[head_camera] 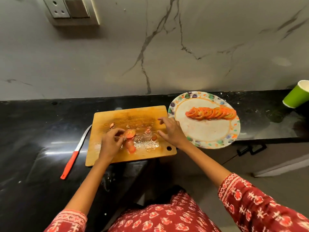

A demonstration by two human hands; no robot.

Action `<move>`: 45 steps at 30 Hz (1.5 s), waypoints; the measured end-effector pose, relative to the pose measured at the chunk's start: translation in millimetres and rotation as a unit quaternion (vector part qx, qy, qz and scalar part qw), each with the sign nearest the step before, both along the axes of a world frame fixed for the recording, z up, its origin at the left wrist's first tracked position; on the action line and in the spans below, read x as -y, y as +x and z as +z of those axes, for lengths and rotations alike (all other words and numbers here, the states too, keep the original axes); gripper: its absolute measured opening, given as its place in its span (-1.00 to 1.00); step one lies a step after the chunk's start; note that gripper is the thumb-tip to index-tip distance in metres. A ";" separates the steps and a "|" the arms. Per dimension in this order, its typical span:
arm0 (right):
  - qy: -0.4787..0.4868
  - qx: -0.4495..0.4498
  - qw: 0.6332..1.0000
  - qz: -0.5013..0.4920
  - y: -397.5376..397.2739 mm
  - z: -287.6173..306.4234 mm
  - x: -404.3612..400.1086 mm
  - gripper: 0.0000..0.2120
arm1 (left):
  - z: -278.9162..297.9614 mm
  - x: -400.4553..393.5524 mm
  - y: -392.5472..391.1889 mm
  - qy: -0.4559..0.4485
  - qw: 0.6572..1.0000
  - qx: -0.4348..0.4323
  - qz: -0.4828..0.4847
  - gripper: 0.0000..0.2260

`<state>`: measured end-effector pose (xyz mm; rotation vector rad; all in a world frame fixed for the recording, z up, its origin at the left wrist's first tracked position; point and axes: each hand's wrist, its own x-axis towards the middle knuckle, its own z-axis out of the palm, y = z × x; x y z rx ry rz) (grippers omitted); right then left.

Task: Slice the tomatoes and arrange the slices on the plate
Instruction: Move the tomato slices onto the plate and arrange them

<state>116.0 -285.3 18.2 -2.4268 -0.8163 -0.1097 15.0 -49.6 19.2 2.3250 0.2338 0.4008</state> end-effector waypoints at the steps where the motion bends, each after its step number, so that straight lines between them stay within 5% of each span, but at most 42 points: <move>1: -0.007 -0.007 1.000 0.003 -3.9 0.1 -6.8 -0.55 | 0.3 -6.6 -6.9 0.002 1.000 -0.007 -0.003 -0.84; 7: -0.121 -0.018 0.991 0.048 -22.9 7.0 -39.4 -0.43 | 1.7 -14.5 -20.8 0.001 0.997 -0.065 -0.040 -0.86; 17: -0.073 -0.096 0.986 0.111 -57.2 9.0 -90.5 -0.70 | 3.6 -6.7 -6.9 0.011 0.986 -0.158 -0.061 -0.79; 25: -0.094 -0.126 0.986 0.055 -46.0 10.1 -66.9 -0.83 | -1.6 6.3 -11.3 -0.011 0.988 -0.154 -0.031 -0.83; 29: -0.070 -0.156 0.985 0.028 -34.4 17.8 -59.4 -0.79 | 0.8 4.6 -8.3 0.012 0.990 -0.142 0.012 -0.85; 37: -0.088 -0.057 0.994 -0.043 -28.2 24.0 -95.9 -0.83 | 7.5 -28.2 -2.2 0.076 0.983 -0.152 0.070 -0.79; 45: -0.179 -0.145 0.973 -0.011 -22.9 19.1 -124.8 -0.61 | 9.9 -35.6 -1.7 0.094 0.977 -0.171 0.090 -0.86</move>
